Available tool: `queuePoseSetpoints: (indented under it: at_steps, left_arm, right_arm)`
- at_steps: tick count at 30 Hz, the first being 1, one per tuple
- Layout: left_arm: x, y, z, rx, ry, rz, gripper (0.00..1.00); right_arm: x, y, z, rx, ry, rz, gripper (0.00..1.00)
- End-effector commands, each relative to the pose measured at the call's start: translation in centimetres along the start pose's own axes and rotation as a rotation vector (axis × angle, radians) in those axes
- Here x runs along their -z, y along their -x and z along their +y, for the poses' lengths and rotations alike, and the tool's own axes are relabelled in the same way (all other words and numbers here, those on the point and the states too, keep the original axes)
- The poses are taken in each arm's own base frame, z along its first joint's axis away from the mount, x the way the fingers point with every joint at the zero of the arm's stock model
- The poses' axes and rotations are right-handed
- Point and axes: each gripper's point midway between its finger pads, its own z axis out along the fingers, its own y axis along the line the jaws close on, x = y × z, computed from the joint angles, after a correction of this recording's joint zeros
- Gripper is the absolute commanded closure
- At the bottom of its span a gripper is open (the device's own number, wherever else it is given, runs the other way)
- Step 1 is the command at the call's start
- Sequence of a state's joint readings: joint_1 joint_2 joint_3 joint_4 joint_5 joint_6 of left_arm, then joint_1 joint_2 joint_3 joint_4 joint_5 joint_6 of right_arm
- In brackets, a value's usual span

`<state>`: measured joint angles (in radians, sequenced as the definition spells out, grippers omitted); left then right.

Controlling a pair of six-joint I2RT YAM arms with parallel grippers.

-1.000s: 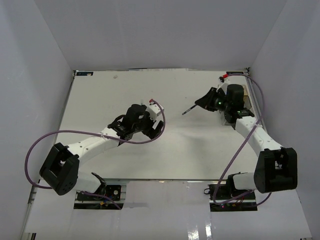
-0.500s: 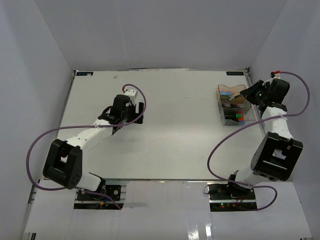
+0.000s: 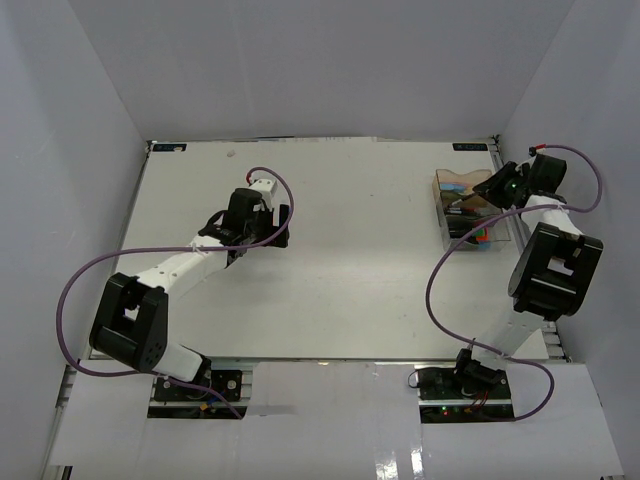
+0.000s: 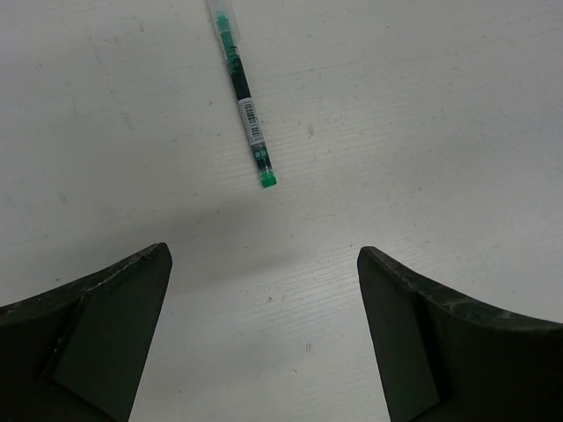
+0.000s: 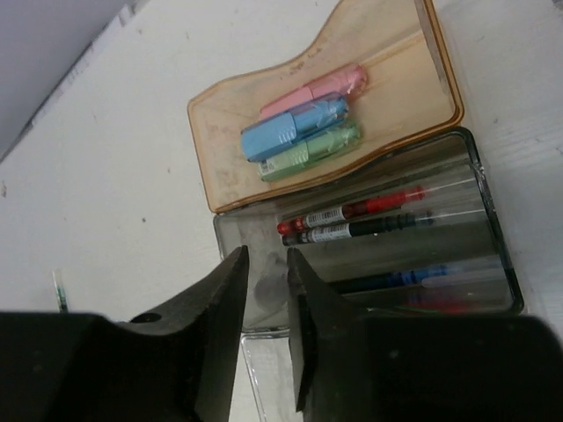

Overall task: Sort the stationery into containers
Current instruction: Place the pen in the storage box, then pick up the pen from the center of the board.

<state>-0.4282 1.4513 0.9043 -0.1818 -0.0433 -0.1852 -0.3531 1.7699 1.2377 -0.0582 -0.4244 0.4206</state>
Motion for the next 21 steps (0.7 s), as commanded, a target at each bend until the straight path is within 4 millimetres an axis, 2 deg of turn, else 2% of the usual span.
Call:
queuePoseSetpoints:
  at_steps: [1, 3, 7, 9, 10, 13, 14, 15, 17, 19, 21]
  left_arm:
    - [0.4, 1.6, -0.3, 0.015, -0.013, -0.030, 0.02]
    - [0.3, 1.5, -0.3, 0.015, -0.013, -0.027, 0.02]
    - [0.2, 1.4, -0.4, 0.017, -0.020, -0.023, 0.02]
    - [0.1, 1.4, -0.5, 0.023, -0.022, -0.021, 0.02]
    - [0.1, 1.4, -0.5, 0.026, -0.022, -0.021, 0.02]
    - [0.1, 1.1, -0.5, 0.039, -0.017, -0.015, 0.02]
    - [0.1, 1.2, -0.5, 0.045, -0.016, -0.017, 0.02]
    - [0.0, 1.1, -0.5, 0.058, -0.015, -0.014, 0.02]
    - [-0.1, 1.1, -0.4, 0.070, -0.007, -0.011, 0.02]
    - [-0.2, 1.0, -0.4, 0.094, 0.003, -0.009, 0.02]
    - [-0.7, 0.7, -0.5, 0.118, -0.002, 0.005, 0.02]
  right_arm:
    - [-0.2, 1.6, 0.7, 0.027, 0.023, -0.011, 0.67]
    - [-0.1, 2.0, 0.4, 0.036, -0.005, -0.023, 0.60]
    - [0.6, 3.1, -0.7, 0.056, -0.099, -0.057, 0.36]
    - [1.4, 3.6, -0.5, 0.073, -0.123, -0.074, 0.29]
    - [1.8, 3.9, -0.8, 0.079, -0.155, -0.090, 0.22]
    - [3.4, 4.7, -0.4, 0.136, -0.224, -0.132, 0.09]
    - [4.2, 5.2, 0.3, 0.157, -0.230, -0.156, 0.07]
    - [4.6, 5.1, 0.3, 0.177, -0.261, -0.160, 0.03]
    - [5.7, 4.8, 1.9, 0.214, -0.245, -0.178, 0.02]
    - [6.7, 4.4, 2.9, 0.242, -0.244, -0.196, 0.02]
    - [8.0, 3.2, 4.7, 0.275, -0.219, -0.216, 0.06]
